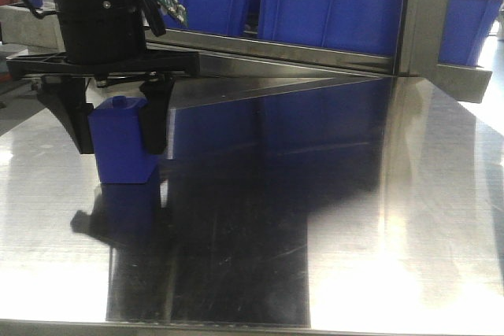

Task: Pick and sort blue part to right shelf
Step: 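Close the left gripper on the blue part, then lift the blue part with the left gripper off the table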

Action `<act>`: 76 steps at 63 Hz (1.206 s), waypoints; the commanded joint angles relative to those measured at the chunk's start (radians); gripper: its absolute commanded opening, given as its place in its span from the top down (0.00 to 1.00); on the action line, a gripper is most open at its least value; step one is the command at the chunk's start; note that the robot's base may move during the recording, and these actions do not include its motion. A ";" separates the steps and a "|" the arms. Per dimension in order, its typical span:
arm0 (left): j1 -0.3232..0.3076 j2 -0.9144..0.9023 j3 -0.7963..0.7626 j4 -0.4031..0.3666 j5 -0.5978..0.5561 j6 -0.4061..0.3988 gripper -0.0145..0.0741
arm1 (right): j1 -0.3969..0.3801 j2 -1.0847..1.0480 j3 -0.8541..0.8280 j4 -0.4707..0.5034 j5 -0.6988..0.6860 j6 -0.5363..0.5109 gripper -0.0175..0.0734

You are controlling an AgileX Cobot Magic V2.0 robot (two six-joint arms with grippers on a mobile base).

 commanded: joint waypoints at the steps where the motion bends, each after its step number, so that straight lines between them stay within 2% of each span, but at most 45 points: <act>1: -0.007 -0.053 -0.023 -0.006 0.031 -0.002 0.39 | -0.008 0.005 -0.030 0.002 -0.091 -0.008 0.33; 14: -0.007 -0.053 -0.023 -0.029 0.031 -0.002 0.40 | -0.008 0.005 -0.030 0.002 -0.091 -0.008 0.33; 19: -0.007 -0.067 -0.023 -0.057 0.028 0.023 0.40 | -0.008 0.005 -0.030 0.002 -0.091 -0.008 0.33; 31: -0.007 -0.142 -0.023 -0.127 0.014 0.183 0.40 | -0.008 0.005 -0.030 0.002 -0.091 -0.008 0.33; 45: -0.001 -0.236 -0.005 -0.175 -0.043 0.417 0.40 | -0.008 0.005 -0.030 0.002 -0.091 -0.008 0.33; 58: -0.001 -0.335 0.119 -0.182 -0.271 0.541 0.40 | -0.008 0.005 -0.030 0.002 -0.091 -0.008 0.33; 68: -0.001 -0.430 0.282 -0.182 -0.507 0.547 0.40 | -0.008 0.005 -0.030 0.002 -0.091 -0.008 0.33; 76: 0.002 -0.515 0.412 -0.214 -0.698 0.547 0.40 | -0.008 0.005 -0.030 0.002 -0.091 -0.008 0.33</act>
